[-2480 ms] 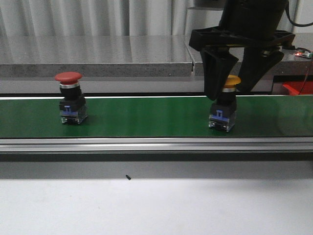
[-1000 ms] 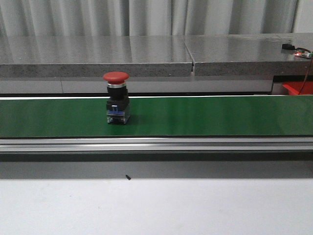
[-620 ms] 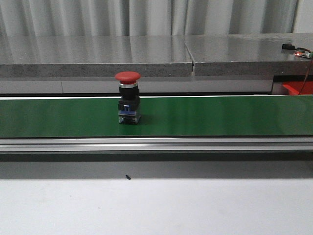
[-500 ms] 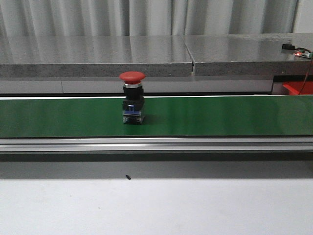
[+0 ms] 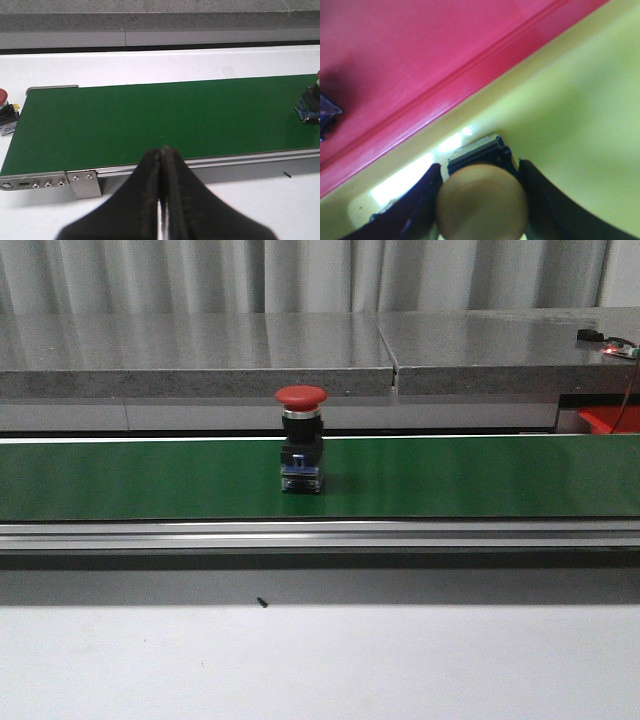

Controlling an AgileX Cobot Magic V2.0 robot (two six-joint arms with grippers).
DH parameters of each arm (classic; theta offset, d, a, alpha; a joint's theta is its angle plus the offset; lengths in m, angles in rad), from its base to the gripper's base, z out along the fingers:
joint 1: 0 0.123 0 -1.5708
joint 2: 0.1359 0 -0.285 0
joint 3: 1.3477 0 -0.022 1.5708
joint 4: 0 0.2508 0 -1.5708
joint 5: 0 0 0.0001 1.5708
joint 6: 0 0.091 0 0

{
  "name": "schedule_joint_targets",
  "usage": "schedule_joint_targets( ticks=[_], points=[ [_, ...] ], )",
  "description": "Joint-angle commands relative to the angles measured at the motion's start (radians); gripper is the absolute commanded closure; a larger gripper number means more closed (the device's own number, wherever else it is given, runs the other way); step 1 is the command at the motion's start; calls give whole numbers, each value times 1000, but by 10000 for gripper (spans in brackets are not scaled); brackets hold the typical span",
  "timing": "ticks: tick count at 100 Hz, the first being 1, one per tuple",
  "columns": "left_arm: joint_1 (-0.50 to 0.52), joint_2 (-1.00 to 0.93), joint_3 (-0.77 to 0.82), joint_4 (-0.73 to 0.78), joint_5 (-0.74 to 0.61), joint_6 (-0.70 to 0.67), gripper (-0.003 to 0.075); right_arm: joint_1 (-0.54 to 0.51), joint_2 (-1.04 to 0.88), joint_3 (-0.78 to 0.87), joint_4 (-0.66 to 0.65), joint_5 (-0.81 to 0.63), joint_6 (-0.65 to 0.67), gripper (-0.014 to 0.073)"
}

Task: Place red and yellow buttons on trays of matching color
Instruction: 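Open the right gripper and move it back over the belt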

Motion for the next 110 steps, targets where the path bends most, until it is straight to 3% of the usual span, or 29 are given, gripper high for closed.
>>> schedule_joint_targets(
  ticks=[1, 8, 20, 30, 78, 110],
  points=[
    [-9, 3, -28, -4, -77, -7, 739, -8, -27, -33, 8, -44, 0, 419],
    [-9, 3, -28, -4, -77, -7, 738, -8, -23, -33, 8, -51, 0, 375],
    [-9, 3, -28, -4, -77, -7, 738, -8, -26, -33, 8, -69, 0, 118],
    [-9, 3, -28, -4, -77, -7, 739, -8, -34, -33, 8, -76, 0, -1],
    [-9, 3, -28, -4, -77, -7, 739, 5, -230, -33, -32, -63, -1, 25],
    [-9, 3, -28, -4, -77, -7, 739, 156, -359, -33, -56, 72, -9, 25]
  ],
)
